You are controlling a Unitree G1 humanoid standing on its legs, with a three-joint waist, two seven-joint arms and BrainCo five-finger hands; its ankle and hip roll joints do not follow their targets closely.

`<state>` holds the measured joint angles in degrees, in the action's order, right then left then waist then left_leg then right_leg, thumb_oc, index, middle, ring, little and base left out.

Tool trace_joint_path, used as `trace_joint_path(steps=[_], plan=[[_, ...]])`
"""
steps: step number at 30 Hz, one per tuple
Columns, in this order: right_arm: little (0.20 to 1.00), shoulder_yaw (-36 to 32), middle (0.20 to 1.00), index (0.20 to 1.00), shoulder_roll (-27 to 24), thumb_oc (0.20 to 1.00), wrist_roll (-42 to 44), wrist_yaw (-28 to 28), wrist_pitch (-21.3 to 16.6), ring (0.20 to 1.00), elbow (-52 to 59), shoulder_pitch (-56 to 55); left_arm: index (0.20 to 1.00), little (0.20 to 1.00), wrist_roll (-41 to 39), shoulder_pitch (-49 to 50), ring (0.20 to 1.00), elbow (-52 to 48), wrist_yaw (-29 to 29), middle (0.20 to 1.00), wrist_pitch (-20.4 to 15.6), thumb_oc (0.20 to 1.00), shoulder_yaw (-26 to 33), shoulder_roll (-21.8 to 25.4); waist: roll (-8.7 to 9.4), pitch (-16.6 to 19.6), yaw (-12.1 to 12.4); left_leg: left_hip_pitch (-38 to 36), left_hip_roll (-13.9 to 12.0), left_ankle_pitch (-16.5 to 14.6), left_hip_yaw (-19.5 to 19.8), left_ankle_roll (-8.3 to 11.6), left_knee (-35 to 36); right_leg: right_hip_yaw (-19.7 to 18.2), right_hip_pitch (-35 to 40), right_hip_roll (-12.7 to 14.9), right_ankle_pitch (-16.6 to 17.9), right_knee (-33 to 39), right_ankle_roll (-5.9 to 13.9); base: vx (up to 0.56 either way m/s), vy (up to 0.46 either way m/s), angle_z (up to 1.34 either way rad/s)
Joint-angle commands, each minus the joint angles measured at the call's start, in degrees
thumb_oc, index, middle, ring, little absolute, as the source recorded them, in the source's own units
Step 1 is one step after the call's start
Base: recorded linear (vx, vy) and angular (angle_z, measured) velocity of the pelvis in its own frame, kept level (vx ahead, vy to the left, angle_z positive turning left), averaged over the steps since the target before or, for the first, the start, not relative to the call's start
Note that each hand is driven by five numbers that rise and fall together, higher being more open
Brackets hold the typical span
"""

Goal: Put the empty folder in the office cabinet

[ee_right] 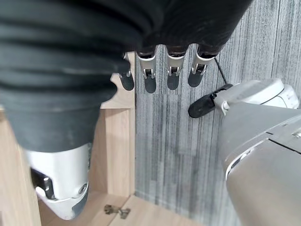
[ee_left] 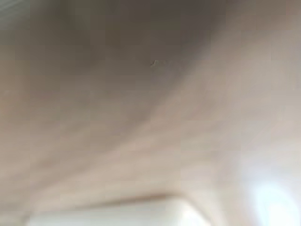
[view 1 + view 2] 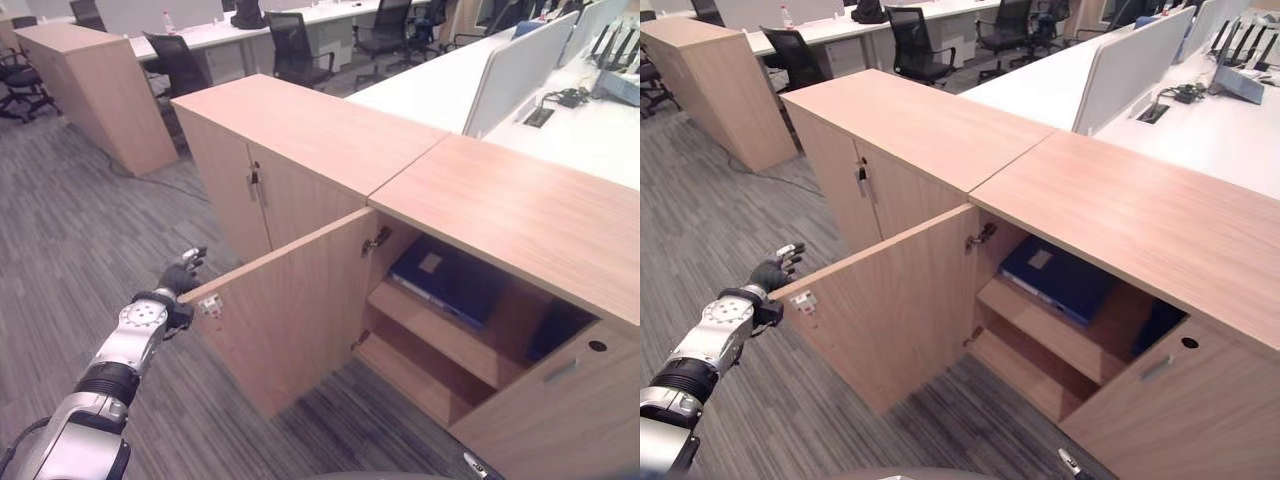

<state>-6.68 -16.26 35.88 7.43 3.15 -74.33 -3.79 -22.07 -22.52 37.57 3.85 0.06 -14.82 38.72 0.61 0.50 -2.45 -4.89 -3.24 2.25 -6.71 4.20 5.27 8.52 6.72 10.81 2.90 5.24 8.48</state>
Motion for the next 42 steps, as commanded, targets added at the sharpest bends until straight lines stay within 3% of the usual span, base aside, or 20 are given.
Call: trace_joint_path(steps=[1,10,17,26,29,30,31,32,35,36,37,39,42], plan=[[1.000,-0.09,1.000,1.000,-0.64,1.000,-0.69,-0.12,-0.37,1.000,-4.25,4.24,1.000,1.000,-0.68,-6.64,1.000,-3.63,1.28,1.000,-2.57,1.000,-1.37,-2.37,-0.17,-0.58,-0.21,-0.60,2.51,-7.15,4.05,-2.98,-0.27,2.09,-2.39,4.18,-0.01,-0.24,4.61,-0.01,0.003,0.08],[1.000,-0.28,1.000,1.000,0.81,1.000,-0.29,-0.88,-0.73,1.000,-4.99,5.72,1.000,1.000,-4.63,0.85,1.000,-21.10,6.55,1.000,-2.95,1.000,-9.20,-10.34,0.09,-1.05,-0.08,-0.42,2.69,-7.46,4.96,-3.24,-0.27,2.83,-2.19,4.24,-0.33,-0.24,4.43,0.00,-0.002,0.08],[1.000,-0.55,1.000,1.000,1.24,1.000,-0.77,-2.07,-0.36,1.000,-5.29,5.84,1.000,1.000,-13.55,8.10,1.000,-30.96,9.53,1.000,-1.18,1.000,-14.76,-15.19,0.42,-2.03,-0.39,0.12,2.58,-7.27,5.19,-3.40,-0.27,2.44,-2.82,3.86,-0.41,-0.24,4.17,-0.01,0.000,0.03],[1.000,-3.33,1.000,1.000,0.72,1.000,-0.63,-2.93,-0.45,1.000,-6.57,3.16,1.000,1.000,-14.72,11.25,1.000,-39.90,13.79,1.000,0.44,1.000,-18.99,-10.86,1.01,-2.48,-0.95,0.79,2.57,-7.24,5.02,-3.49,-0.27,2.01,-3.45,3.61,-0.17,-0.24,4.40,-0.03,0.018,-0.10],[1.000,-3.80,1.000,1.000,-0.40,1.000,-5.02,-3.80,-0.22,1.000,-7.88,1.81,1.000,1.000,-14.13,12.08,1.000,-39.91,14.21,1.000,0.97,1.000,-18.87,-10.50,1.40,-2.58,-1.17,1.11,2.75,-7.22,4.87,-3.69,-0.27,1.75,-3.95,3.75,0.33,-0.24,4.56,-0.03,0.030,0.00],[1.000,-0.47,1.000,1.000,-2.00,1.000,-17.32,-4.59,0.47,1.000,-9.45,0.96,1.000,1.000,-13.22,12.72,1.000,-40.20,14.62,1.000,1.52,1.000,-18.77,-10.58,1.77,-2.92,-0.90,1.32,2.90,-7.31,4.74,-3.94,-0.27,1.80,-4.20,3.94,0.87,-0.24,4.73,-0.06,0.050,0.00],[1.000,-0.47,1.000,1.000,-2.02,1.000,-17.39,-4.56,0.46,1.000,-9.48,1.02,1.000,1.000,-13.21,12.72,1.000,-40.23,14.63,1.000,1.53,1.000,-18.72,-10.57,1.83,-2.83,-0.95,1.56,2.99,-7.09,4.74,-3.96,-0.27,1.78,-4.42,4.02,1.03,-0.24,4.73,-0.07,0.049,0.02],[1.000,3.77,1.000,1.000,-2.33,1.000,-26.49,-4.05,1.29,1.000,-9.90,1.06,1.000,1.000,-13.13,12.95,1.000,-40.23,15.08,1.000,2.02,1.000,-19.01,-10.86,2.12,-2.86,-0.70,1.93,3.19,-6.93,4.79,-4.14,-0.27,1.72,-4.77,4.20,1.45,-0.24,4.76,-0.06,0.027,0.02],[1.000,28.35,1.000,1.000,-0.75,1.000,-64.32,0.48,3.23,1.000,-11.32,0.63,1.000,1.000,-11.95,12.18,1.000,-39.97,15.89,1.000,2.42,1.000,-21.38,-12.00,3.03,-3.26,0.95,2.50,4.14,-6.68,5.31,-4.75,-0.27,1.99,-4.84,5.00,2.95,-0.24,4.98,-0.06,0.053,0.00],[1.000,33.18,1.000,1.000,-0.14,1.000,-70.93,3.06,3.66,1.000,-11.44,1.24,1.000,1.000,-11.82,11.45,1.000,-40.65,15.67,1.000,2.00,1.000,-21.64,-11.74,3.32,-3.16,1.01,2.83,4.65,-6.54,5.67,-4.94,-0.27,2.16,-5.01,5.38,3.40,-0.24,5.12,-0.05,0.107,0.03],[1.000,40.09,1.000,1.000,-0.69,1.000,-83.23,8.74,2.53,1.000,-11.61,-0.54,1.000,1.000,-12.02,10.39,1.000,-42.66,15.93,1.000,2.33,1.000,-22.21,-11.29,3.77,-3.42,1.14,2.98,5.35,-6.76,5.85,-5.36,-0.27,2.10,-5.38,6.06,4.22,-0.38,5.29,-0.04,0.091,0.07],[1.000,42.69,1.000,1.000,-2.55,1.000,-88.05,9.86,1.42,1.000,-9.31,-3.80,1.000,1.000,-12.02,10.88,1.000,-42.92,16.33,1.000,2.46,1.000,-22.08,-11.65,4.44,-3.39,0.56,3.04,5.81,-7.01,5.47,-5.60,-0.27,1.69,-5.92,6.57,4.76,-0.43,5.52,-0.03,0.080,0.07],[1.000,42.53,1.000,1.000,-2.65,1.000,-87.42,9.35,1.01,1.000,-6.84,-8.04,1.000,1.000,-11.44,11.17,1.000,-41.98,16.45,1.000,2.26,1.000,-21.87,-12.63,5.04,-3.47,-0.30,3.21,6.38,-7.13,4.54,-5.93,-0.27,0.96,-6.92,7.22,5.88,-0.57,5.80,-0.04,0.071,-0.02]])
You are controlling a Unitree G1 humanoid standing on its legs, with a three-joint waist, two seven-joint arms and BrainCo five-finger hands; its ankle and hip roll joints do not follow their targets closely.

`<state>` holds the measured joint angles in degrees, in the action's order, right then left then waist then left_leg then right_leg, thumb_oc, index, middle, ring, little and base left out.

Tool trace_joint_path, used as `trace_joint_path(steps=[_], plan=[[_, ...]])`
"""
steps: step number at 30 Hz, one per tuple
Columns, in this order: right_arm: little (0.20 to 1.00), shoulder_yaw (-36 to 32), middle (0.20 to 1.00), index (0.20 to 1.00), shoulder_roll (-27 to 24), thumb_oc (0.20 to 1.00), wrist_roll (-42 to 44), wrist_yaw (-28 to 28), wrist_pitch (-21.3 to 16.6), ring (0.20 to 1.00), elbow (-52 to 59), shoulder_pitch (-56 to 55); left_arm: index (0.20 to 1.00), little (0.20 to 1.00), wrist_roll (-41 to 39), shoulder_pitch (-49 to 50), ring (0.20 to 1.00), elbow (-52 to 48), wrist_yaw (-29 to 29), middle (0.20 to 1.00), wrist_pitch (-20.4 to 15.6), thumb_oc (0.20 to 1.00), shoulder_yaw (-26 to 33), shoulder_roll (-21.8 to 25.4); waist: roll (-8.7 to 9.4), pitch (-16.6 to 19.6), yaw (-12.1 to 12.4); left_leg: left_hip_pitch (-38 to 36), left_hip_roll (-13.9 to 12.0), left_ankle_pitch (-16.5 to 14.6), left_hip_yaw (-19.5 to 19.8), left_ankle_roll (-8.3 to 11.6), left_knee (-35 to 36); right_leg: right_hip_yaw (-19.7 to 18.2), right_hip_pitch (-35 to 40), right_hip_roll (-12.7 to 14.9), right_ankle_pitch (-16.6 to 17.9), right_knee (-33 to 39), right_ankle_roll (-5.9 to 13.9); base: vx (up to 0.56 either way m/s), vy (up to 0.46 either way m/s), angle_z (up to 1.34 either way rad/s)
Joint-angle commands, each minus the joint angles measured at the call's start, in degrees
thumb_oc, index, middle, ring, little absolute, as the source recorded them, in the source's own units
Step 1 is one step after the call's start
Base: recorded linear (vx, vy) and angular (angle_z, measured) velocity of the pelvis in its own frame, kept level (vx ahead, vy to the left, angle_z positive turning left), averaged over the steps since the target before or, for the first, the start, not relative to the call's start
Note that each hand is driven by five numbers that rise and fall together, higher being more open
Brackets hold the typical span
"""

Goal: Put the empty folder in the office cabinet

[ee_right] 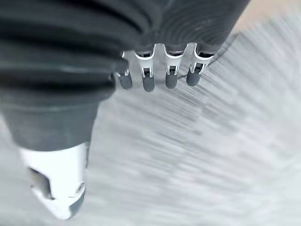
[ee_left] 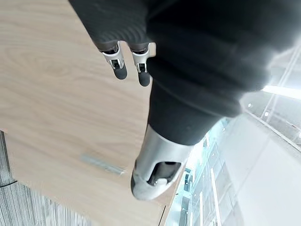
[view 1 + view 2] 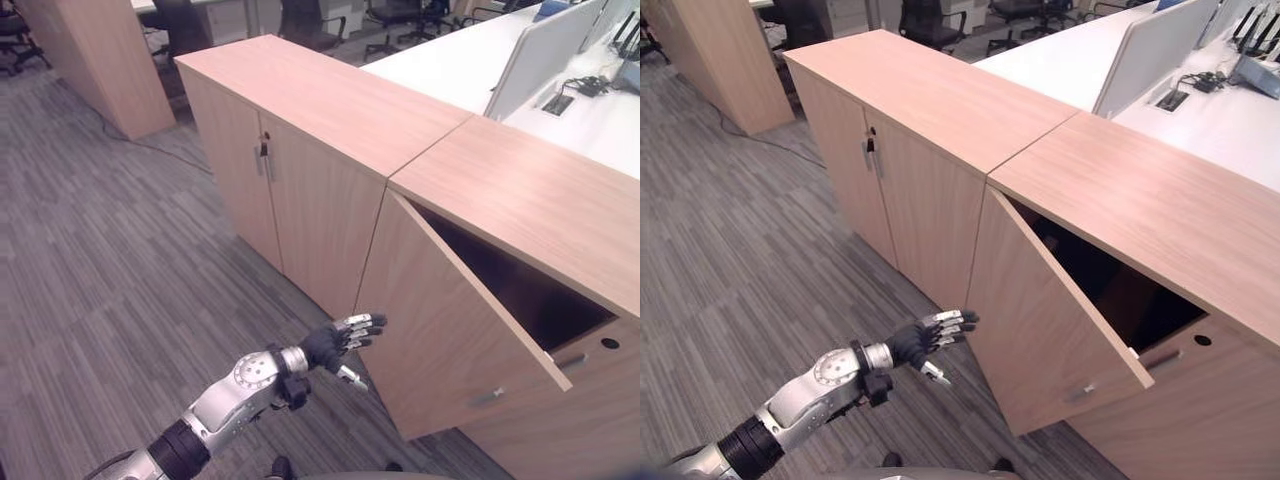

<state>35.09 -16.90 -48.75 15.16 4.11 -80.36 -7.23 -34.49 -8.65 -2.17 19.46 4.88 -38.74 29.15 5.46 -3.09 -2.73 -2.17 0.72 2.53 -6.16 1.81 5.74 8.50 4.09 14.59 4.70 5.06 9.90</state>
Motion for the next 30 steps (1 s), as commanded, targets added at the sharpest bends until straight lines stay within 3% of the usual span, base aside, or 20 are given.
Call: trace_joint_path(steps=[1,5,6,7,9,10,15,19,20,25,29,30], plan=[[1.000,-0.17,1.000,1.000,-1.14,1.000,-1.42,0.77,0.34,1.000,-0.19,-6.20,1.000,1.000,1.41,-2.66,1.000,-1.75,0.72,1.000,-2.48,1.000,2.39,-3.52,0.28,-0.10,-0.58,0.51,2.56,-7.47,3.66,-3.67,-0.74,0.69,-4.79,3.61,4.65,-0.51,4.48,-0.06,0.058,-0.10],[1.000,-2.16,1.000,1.000,0.92,1.000,2.70,-0.92,1.60,1.000,0.64,-4.71,1.000,1.000,3.01,-2.37,1.000,-0.65,-0.31,1.000,-2.27,1.000,3.50,-4.50,0.24,-1.42,-1.11,0.57,2.45,-7.68,0.91,-4.03,-0.74,0.27,-7.22,3.95,7.47,-1.24,4.75,-0.10,0.018,-0.48],[1.000,-2.59,1.000,1.000,2.28,1.000,5.76,-1.64,1.85,1.000,2.06,-2.90,1.000,1.000,2.47,-2.31,1.000,-0.79,-1.34,1.000,-2.36,1.000,4.36,-4.13,-0.47,-2.80,-0.76,0.44,1.47,-7.50,-1.35,-4.02,-0.74,4.23,-8.81,4.46,7.92,-3.03,4.56,-0.17,-0.013,-1.08],[1.000,-3.15,1.000,1.000,3.36,1.000,8.89,-2.44,2.03,1.000,3.54,-2.07,1.000,1.000,1.45,-0.72,1.000,-0.86,-2.63,1.000,-2.08,1.000,6.39,-3.63,-1.83,-2.91,0.12,-0.11,-0.57,-8.48,-4.48,-3.39,-0.74,12.25,-7.75,6.14,6.58,-3.78,4.36,-0.14,-0.019,-1.62],[1.000,-3.33,1.000,1.000,3.69,1.000,9.91,-2.98,2.38,1.000,3.87,-1.54,1.000,1.000,1.27,0.44,1.000,-0.74,-2.88,1.000,-1.68,1.000,7.15,-3.68,-1.86,-2.93,-0.04,-0.22,-1.05,-8.01,-6.52,-3.19,-0.74,15.77,-7.21,6.82,7.13,-3.74,3.69,-0.05,-0.047,-1.36],[1.000,-3.87,1.000,1.000,4.24,1.000,11.13,-3.72,2.96,1.000,4.14,-0.03,1.000,1.000,-0.42,3.14,1.000,0.47,-3.85,1.000,-1.25,1.000,8.88,-3.60,-1.78,-2.23,0.42,-1.30,-2.11,-9.30,-8.49,-2.78,-0.74,18.53,-6.16,7.08,7.66,-2.36,4.49,0.00,-0.066,-0.85],[1.000,-5.14,1.000,1.000,4.27,1.000,14.98,-4.85,3.59,1.000,4.20,2.89,1.000,1.000,-4.26,6.71,1.000,4.07,-3.59,1.000,-0.41,1.000,10.84,-3.36,-0.96,-1.34,0.83,-2.60,-2.92,-9.01,-11.30,-2.19,-0.74,17.79,-6.16,5.62,6.90,-0.22,4.49,0.05,-0.125,-0.67],[1.000,-6.55,1.000,1.000,3.53,1.000,18.53,-5.73,3.84,1.000,3.85,6.03,1.000,1.000,-4.44,9.63,1.000,9.73,-3.83,1.000,0.14,1.000,12.76,-4.52,-1.00,-0.66,0.84,-3.88,-5.03,-8.57,-12.70,-0.96,-0.85,16.22,-5.60,3.32,4.64,-0.06,3.71,0.10,-0.217,-0.42],[1.000,-6.90,1.000,1.000,2.75,1.000,19.89,-5.81,3.64,1.000,3.29,7.02,1.000,1.000,-2.89,10.96,1.000,13.89,-4.36,1.000,0.19,1.000,14.34,-5.19,-1.28,-0.46,0.76,-4.34,-6.91,-7.96,-12.94,0.20,-0.91,15.75,-5.19,1.58,3.08,-0.06,2.71,0.12,-0.287,-0.34],[1.000,-7.71,1.000,1.000,1.67,1.000,23.33,-6.90,3.18,1.000,2.99,7.73,1.000,1.000,4.30,13.83,1.000,21.94,-6.96,1.000,-0.74,1.000,19.48,-7.68,-1.89,0.11,0.63,-5.18,-11.27,-6.56,-13.66,2.52,-1.30,14.44,-4.69,-2.65,-0.39,-0.06,0.31,0.08,-0.218,-0.09],[1.000,-8.55,1.000,1.000,0.87,1.000,28.42,-9.87,1.64,1.000,3.69,8.06,1.000,1.000,11.72,14.39,1.000,34.01,-13.45,1.000,-5.27,1.000,26.35,-11.26,-1.56,-0.04,1.07,-4.67,-15.94,-5.91,-14.08,4.72,-5.50,13.00,-3.72,-7.41,-3.89,-0.06,-2.83,0.08,-0.316,-0.18],[1.000,-8.82,1.000,1.000,1.17,1.000,31.03,-11.40,1.03,1.000,4.57,8.27,1.000,1.000,14.87,13.67,1.000,40.26,-16.75,1.000,-7.39,1.000,28.95,-11.37,-0.80,-0.57,1.30,-3.38,-18.66,-5.86,-13.81,5.40,-11.17,11.86,-2.82,-9.91,-5.68,-0.06,-4.53,0.07,-0.343,-0.15]])
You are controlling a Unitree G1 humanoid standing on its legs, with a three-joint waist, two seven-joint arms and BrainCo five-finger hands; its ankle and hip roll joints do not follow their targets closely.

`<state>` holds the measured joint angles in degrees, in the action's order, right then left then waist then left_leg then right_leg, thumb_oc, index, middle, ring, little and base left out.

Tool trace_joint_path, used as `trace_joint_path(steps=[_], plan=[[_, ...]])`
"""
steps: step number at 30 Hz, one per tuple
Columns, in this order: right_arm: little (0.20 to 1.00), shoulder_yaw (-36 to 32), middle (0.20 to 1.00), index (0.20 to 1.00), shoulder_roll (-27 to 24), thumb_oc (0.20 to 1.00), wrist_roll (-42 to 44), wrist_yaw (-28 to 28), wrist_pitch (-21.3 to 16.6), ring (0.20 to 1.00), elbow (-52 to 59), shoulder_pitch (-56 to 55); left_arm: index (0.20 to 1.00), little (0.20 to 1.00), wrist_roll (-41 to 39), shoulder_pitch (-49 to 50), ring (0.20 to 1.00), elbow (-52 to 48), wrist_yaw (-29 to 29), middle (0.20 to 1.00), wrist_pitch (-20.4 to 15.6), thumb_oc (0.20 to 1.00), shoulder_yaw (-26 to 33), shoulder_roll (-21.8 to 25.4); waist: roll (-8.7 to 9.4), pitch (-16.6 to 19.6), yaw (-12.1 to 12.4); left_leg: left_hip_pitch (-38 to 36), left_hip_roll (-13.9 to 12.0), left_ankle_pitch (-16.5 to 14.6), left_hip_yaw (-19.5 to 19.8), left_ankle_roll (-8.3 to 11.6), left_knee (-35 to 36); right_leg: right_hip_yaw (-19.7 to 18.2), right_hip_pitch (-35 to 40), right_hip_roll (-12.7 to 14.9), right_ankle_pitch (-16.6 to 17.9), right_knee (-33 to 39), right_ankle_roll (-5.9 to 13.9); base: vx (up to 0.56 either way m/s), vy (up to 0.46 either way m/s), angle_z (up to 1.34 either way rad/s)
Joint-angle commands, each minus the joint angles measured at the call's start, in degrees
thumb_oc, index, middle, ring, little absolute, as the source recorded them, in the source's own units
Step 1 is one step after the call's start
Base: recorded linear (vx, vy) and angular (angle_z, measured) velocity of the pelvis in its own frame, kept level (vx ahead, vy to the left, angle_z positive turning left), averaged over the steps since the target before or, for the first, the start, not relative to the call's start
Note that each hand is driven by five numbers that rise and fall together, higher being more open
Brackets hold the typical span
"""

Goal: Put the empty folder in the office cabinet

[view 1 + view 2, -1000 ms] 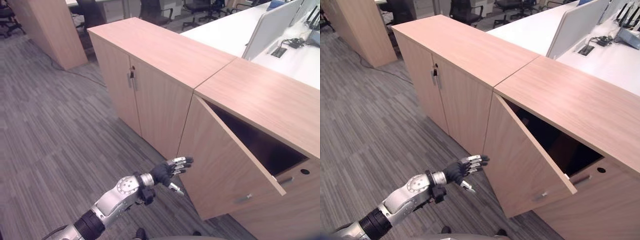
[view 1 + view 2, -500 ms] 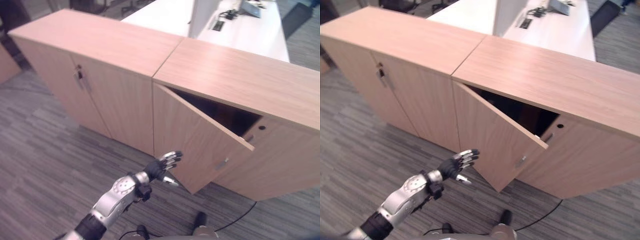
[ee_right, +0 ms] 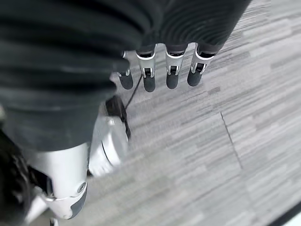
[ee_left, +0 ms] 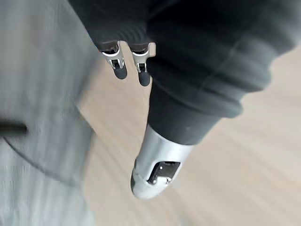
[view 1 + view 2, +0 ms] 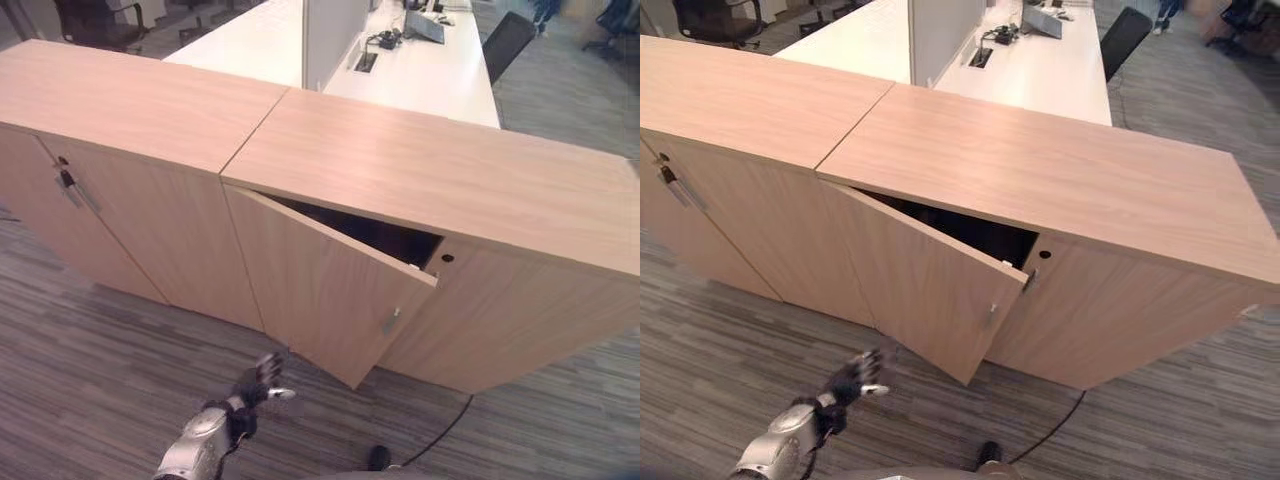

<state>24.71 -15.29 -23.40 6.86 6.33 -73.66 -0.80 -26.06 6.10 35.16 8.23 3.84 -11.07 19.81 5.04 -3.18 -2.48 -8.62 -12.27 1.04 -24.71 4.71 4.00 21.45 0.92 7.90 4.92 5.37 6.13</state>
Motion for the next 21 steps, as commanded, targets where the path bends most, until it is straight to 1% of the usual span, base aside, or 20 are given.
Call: trace_joint_path(steps=[1,2,3,4,5,6,7,8,9,10,11,12,13,14,15,16,17,18,19,21], plan=[[1.000,1.59,1.000,1.000,-0.41,1.000,5.73,-3.14,-1.20,1.000,-2.14,1.89,1.000,1.000,6.51,-1.22,1.000,3.15,-5.54,1.000,-6.52,1.000,1.30,-2.07,-0.44,-0.57,1.06,3.22,-5.91,-4.55,4.82,2.63,-9.88,-1.10,0.39,-3.39,-5.98,-0.37,-0.88,0.10,-0.445,-0.28],[1.000,1.80,1.000,1.000,-0.96,1.000,7.34,-3.61,-1.93,1.000,-1.31,2.71,1.000,1.000,8.17,-1.63,1.000,8.74,-7.40,1.000,-7.34,1.000,3.15,-1.63,0.21,-1.67,1.68,4.50,-8.63,-2.44,6.13,2.64,-16.93,-2.41,1.75,-5.93,-7.45,-0.37,-2.67,0.08,-0.311,-0.46],[1.000,2.02,1.000,1.000,-1.57,1.000,7.96,-3.63,-2.28,1.000,-0.79,3.31,1.000,1.000,8.08,-1.66,1.000,10.49,-7.66,1.000,-7.72,1.000,4.32,-1.13,0.43,-2.44,2.32,5.62,-9.79,-1.09,7.93,2.34,-21.11,-3.51,2.32,-7.12,-7.86,-0.37,-3.53,0.08,-0.309,-0.61],[1.000,2.03,1.000,1.000,-1.57,1.000,7.99,-3.61,-2.27,1.000,-0.77,3.36,1.000,1.000,8.08,-1.76,1.000,10.59,-7.63,1.000,-7.79,1.000,4.35,-1.13,0.33,-2.54,2.30,5.84,-10.07,-1.24,8.11,2.49,-21.60,-3.49,2.36,-7.32,-7.92,-0.37,-3.65,0.04,-0.206,-0.82],[1.000,2.73,1.000,1.000,-2.91,1.000,8.63,-3.26,-2.95,1.000,0.85,3.92,1.000,1.000,6.28,-1.81,1.000,14.85,-7.22,1.000,-8.08,1.000,6.37,-0.53,0.76,-3.55,3.60,9.04,-8.79,0.87,13.99,0.76,-27.92,-5.59,2.99,-8.57,-8.53,-0.37,-4.79,0.01,-0.147,-0.85],[1.000,2.50,1.000,1.000,-3.72,1.000,9.17,-3.08,-3.22,1.000,1.42,3.83,1.000,1.000,3.67,-2.03,1.000,17.13,-6.94,1.000,-8.15,1.000,7.98,-0.65,1.13,-4.07,4.39,12.01,-5.82,-0.58,17.80,-0.51,-30.59,-6.63,3.12,-8.52,-8.58,-0.37,-4.96,0.01,-0.134,-0.91],[1.000,2.49,1.000,1.000,-3.75,1.000,9.18,-3.05,-3.20,1.000,1.47,3.84,1.000,1.000,3.60,-2.14,1.000,17.27,-6.88,1.000,-8.23,1.000,7.97,-0.64,1.05,-4.02,4.22,12.44,-5.85,-0.87,18.05,-0.60,-31.09,-6.46,3.04,-8.53,-8.62,-0.37,-4.90,-0.08,-0.041,-0.92],[1.000,1.76,1.000,1.000,-4.53,1.000,9.92,-2.84,-3.41,1.000,1.49,4.06,1.000,1.000,2.26,-2.98,1.000,20.39,-6.47,1.000,-8.60,1.000,9.12,-0.68,1.94,-4.35,4.61,16.04,-1.73,-1.26,20.87,-2.25,-32.25,-7.07,2.60,-7.63,-7.60,-0.37,-5.06,-0.05,0.015,-0.66],[1.000,1.29,1.000,1.000,-4.72,1.000,10.54,-2.76,-3.58,1.000,1.26,4.24,1.000,1.000,1.58,-2.96,1.000,22.03,-6.28,1.000,-8.97,1.000,9.77,-0.73,2.04,-4.46,4.95,16.85,0.91,-3.33,22.77,-2.82,-30.85,-8.25,2.92,-7.51,-7.48,-0.37,-4.69,-0.03,0.038,-0.46],[1.000,0.63,1.000,1.000,-4.88,1.000,11.28,-2.95,-3.63,1.000,1.08,4.51,1.000,1.000,1.53,-2.91,1.000,22.27,-6.34,1.000,-9.11,1.000,9.72,-0.64,2.37,-4.67,5.25,18.52,3.93,-4.70,25.01,-3.22,-29.81,-9.03,2.77,-6.84,-7.21,-0.37,-4.43,0.05,0.092,-0.24],[1.000,0.20,1.000,1.000,-5.06,1.000,11.91,-3.37,-3.75,1.000,1.09,4.99,1.000,1.000,1.71,-2.97,1.000,23.10,-5.94,1.000,-9.33,1.000,9.44,-0.91,2.35,-5.10,5.75,20.44,7.64,-6.17,27.32,-3.49,-29.01,-9.96,2.85,-6.36,-6.90,-0.37,-4.11,0.04,0.118,-0.58],[1.000,-0.32,1.000,1.000,-5.08,1.000,12.57,-3.50,-3.77,1.000,1.18,5.32,1.000,1.000,1.44,-3.10,1.000,23.50,-5.65,1.000,-9.27,1.000,9.27,-1.12,2.12,-5.44,6.05,21.81,10.86,-6.63,29.28,-3.53,-27.26,-10.71,2.98,-6.29,-6.67,-0.37,-3.89,0.05,0.179,-0.63],[1.000,-1.24,1.000,1.000,-5.67,1.000,13.06,-3.80,-4.23,1.000,1.64,5.42,1.000,1.000,0.63,-2.53,1.000,23.97,-5.32,1.000,-9.31,1.000,9.91,-1.90,0.73,-5.40,5.84,19.97,12.82,-5.60,30.80,-3.10,-21.05,-11.86,2.79,-6.93,-6.35,-0.47,-3.21,0.03,0.133,-0.67],[1.000,-1.24,1.000,1.000,-5.68,1.000,13.06,-3.80,-4.24,1.000,1.64,5.41,1.000,1.000,0.63,-2.53,1.000,23.97,-5.32,1.000,-9.32,1.000,9.91,-1.92,0.74,-5.56,5.94,19.66,12.81,-5.55,30.71,-3.11,-20.85,-11.95,2.98,-6.90,-6.36,-0.46,-3.20,0.08,0.213,-0.53],[1.000,-2.03,1.000,1.000,-4.99,1.000,13.49,-3.77,-4.64,1.000,1.16,4.54,1.000,1.000,2.13,-1.73,1.000,27.62,-5.06,1.000,-9.15,1.000,10.20,-3.12,-0.43,-4.25,5.30,15.51,12.90,-5.75,31.20,-3.36,-15.00,-12.52,3.28,-7.05,-6.50,-0.45,-2.74,0.06,0.122,-0.59],[1.000,-2.02,1.000,1.000,-5.01,1.000,13.49,-3.77,-4.65,1.000,1.15,4.53,1.000,1.000,2.14,-1.74,1.000,27.67,-5.05,1.000,-9.19,1.000,10.20,-3.14,-0.42,-4.33,5.37,15.25,12.88,-5.66,31.13,-3.36,-14.71,-12.59,3.38,-7.04,-6.51,-0.45,-2.74,0.09,0.190,-0.73],[1.000,-2.90,1.000,1.000,-4.84,1.000,14.17,-3.93,-4.49,1.000,0.64,4.36,1.000,1.000,2.87,-1.63,1.000,29.60,-5.02,1.000,-9.12,1.000,9.91,-3.33,-0.66,-3.67,4.99,14.45,13.16,-5.30,31.13,-3.36,-13.42,-12.11,3.51,-6.44,-6.60,-0.54,-2.65,0.11,0.189,-0.55],[1.000,-3.72,1.000,1.000,-4.00,1.000,15.28,-3.95,-4.37,1.000,1.03,3.88,1.000,1.000,5.28,-1.82,1.000,32.18,-5.22,1.000,-8.90,1.000,9.34,-3.78,-1.12,-2.30,4.11,12.40,13.00,-4.33,30.09,-3.56,-9.16,-12.20,3.30,-5.39,-6.34,-0.88,-2.31,0.11,0.190,-0.39],[1.000,-3.72,1.000,1.000,-4.01,1.000,15.29,-3.95,-4.36,1.000,1.05,3.85,1.000,1.000,5.28,-1.82,1.000,32.21,-5.22,1.000,-8.92,1.000,9.33,-3.78,-1.10,-2.33,4.18,12.21,12.98,-4.20,30.02,-3.56,-8.89,-12.27,3.34,-5.38,-6.35,-0.88,-2.31,0.10,0.190,-0.11],[1.000,-3.56,1.000,1.000,-3.17,1.000,15.52,-3.75,-4.24,1.000,1.16,3.51,1.000,1.000,7.24,-2.17,1.000,33.38,-5.98,1.000,-8.84,1.000,8.73,-3.92,-1.60,-1.36,3.56,10.27,13.04,-2.93,29.57,-4.02,-4.05,-12.72,2.63,-4.79,-6.19,-1.19,-2.05,0.04,0.128,-0.04]])
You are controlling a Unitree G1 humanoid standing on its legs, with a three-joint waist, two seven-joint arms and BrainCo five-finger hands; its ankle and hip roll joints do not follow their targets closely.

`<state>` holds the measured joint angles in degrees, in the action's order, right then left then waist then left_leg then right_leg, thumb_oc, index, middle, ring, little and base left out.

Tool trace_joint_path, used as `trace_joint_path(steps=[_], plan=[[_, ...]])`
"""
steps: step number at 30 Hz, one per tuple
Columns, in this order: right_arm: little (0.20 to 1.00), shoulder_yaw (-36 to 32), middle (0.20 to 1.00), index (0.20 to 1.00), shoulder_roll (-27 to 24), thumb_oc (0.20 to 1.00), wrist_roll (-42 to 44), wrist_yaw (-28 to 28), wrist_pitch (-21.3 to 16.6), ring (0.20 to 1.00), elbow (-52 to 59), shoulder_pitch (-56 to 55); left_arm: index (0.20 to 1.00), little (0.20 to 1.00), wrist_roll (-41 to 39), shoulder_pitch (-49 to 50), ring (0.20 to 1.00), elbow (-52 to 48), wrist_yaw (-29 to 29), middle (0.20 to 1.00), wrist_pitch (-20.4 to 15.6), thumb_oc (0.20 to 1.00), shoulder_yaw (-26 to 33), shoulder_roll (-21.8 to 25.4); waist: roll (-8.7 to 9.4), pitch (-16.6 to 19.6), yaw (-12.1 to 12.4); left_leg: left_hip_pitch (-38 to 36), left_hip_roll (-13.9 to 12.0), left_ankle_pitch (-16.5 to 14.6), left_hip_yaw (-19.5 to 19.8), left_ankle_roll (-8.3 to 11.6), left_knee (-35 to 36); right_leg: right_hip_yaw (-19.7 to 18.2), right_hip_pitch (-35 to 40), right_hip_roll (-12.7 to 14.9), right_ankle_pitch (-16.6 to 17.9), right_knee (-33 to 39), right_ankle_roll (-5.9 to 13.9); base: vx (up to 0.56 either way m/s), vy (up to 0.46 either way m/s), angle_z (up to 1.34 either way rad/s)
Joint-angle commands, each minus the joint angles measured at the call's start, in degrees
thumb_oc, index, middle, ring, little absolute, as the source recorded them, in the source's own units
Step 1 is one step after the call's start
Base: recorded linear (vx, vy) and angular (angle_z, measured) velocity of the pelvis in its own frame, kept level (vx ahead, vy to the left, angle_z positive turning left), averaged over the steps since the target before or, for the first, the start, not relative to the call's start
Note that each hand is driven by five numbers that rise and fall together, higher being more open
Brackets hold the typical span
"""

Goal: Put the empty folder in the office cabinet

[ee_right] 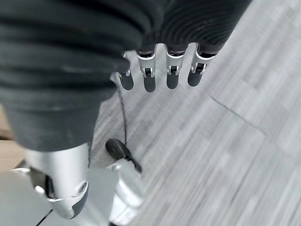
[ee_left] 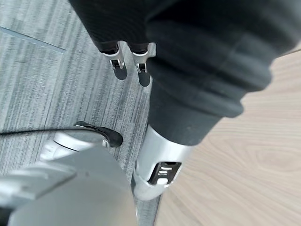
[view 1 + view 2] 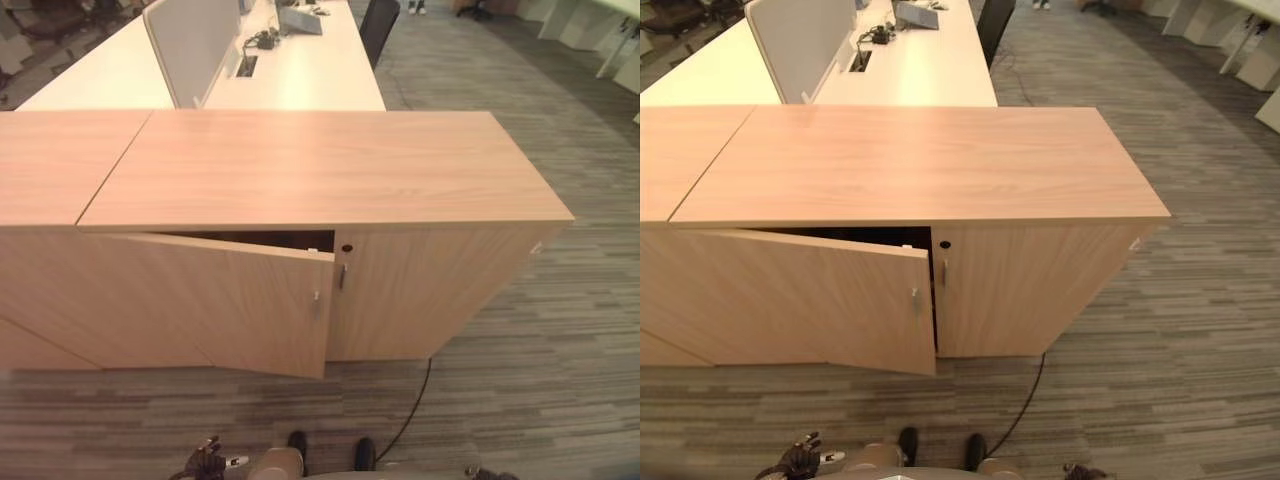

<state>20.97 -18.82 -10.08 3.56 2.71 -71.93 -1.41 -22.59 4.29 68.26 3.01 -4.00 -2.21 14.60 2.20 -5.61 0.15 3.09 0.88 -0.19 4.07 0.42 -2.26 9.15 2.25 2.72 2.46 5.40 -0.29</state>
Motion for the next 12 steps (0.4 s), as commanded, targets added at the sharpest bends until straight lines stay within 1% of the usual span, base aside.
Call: trace_joint_path(steps=[1,2,4,5,7,8,12], plan=[[1.000,0.61,1.000,1.000,0.68,1.000,1.98,-0.45,-0.58,1.000,-0.46,3.72,1.000,1.000,4.55,-0.37,1.000,-0.08,-1.17,1.000,-1.13,1.000,-0.39,1.34,1.13,1.42,0.76,-2.73,-0.20,-0.95,0.47,0.13,4.59,-0.84,1.12,0.41,-3.66,-1.25,4.46,0.04,0.103,-0.14],[1.000,0.71,1.000,1.000,0.86,1.000,1.87,-0.39,-0.76,1.000,-0.33,3.10,1.000,1.000,5.63,-0.38,1.000,-0.17,-1.48,1.000,-1.28,1.000,-0.60,1.53,1.12,1.85,0.53,-3.59,-0.16,-0.55,0.24,0.04,6.29,-1.15,1.02,0.31,-3.58,-1.05,4.62,0.06,0.099,-0.25],[1.000,-0.28,1.000,1.000,1.51,1.000,3.17,-0.74,-1.10,1.000,-0.83,1.59,1.000,1.000,11.87,-0.66,1.000,-3.09,-2.82,1.000,-2.24,1.000,-4.20,2.55,1.08,3.10,-0.23,-5.15,0.10,-1.01,-0.98,-0.39,7.26,-2.02,1.84,0.59,-3.61,-0.40,5.33,0.08,0.087,-0.23],[1.000,-0.29,1.000,1.000,1.51,1.000,3.17,-0.74,-1.10,1.000,-0.82,1.58,1.000,1.000,11.87,-0.65,1.000,-3.10,-2.83,1.000,-2.24,1.000,-4.21,2.55,1.09,3.08,-0.19,-5.18,0.10,-1.02,-1.01,-0.39,7.26,-2.04,1.87,0.60,-3.61,-0.40,5.34,0.05,0.053,-0.13],[1.000,-1.89,1.000,1.000,2.16,1.000,6.27,-1.55,-1.47,1.000,-1.75,1.07,1.000,1.000,13.85,-1.29,1.000,-7.03,-4.33,1.000,-3.13,1.000,-6.35,3.12,0.98,3.33,-0.63,-5.60,0.34,-1.62,-1.30,-0.63,7.26,-2.32,2.19,0.96,-3.57,-0.40,5.64,0.04,0.049,-0.03],[1.000,-2.44,1.000,1.000,2.31,1.000,7.19,-1.81,-1.52,1.000,-1.97,0.87,1.000,1.000,14.66,-1.63,1.000,-7.46,-4.50,1.000,-3.23,1.000,-7.23,3.03,0.97,3.49,-0.86,-5.70,0.36,-1.74,-1.52,-0.70,7.26,-2.39,2.21,1.02,-3.58,-0.40,5.76,0.04,0.047,0.01],[1.000,-4.10,1.000,1.000,2.20,1.000,9.78,-2.46,-1.66,1.000,-2.50,0.73,1.000,1.000,15.37,-2.47,1.000,-8.02,-3.39,1.000,-2.88,1.000,-10.02,2.68,0.56,4.10,-1.64,-6.21,0.37,-2.31,-2.23,-0.84,7.26,-2.95,2.32,1.22,-3.59,-0.40,6.10,0.04,0.035,-0.03]])
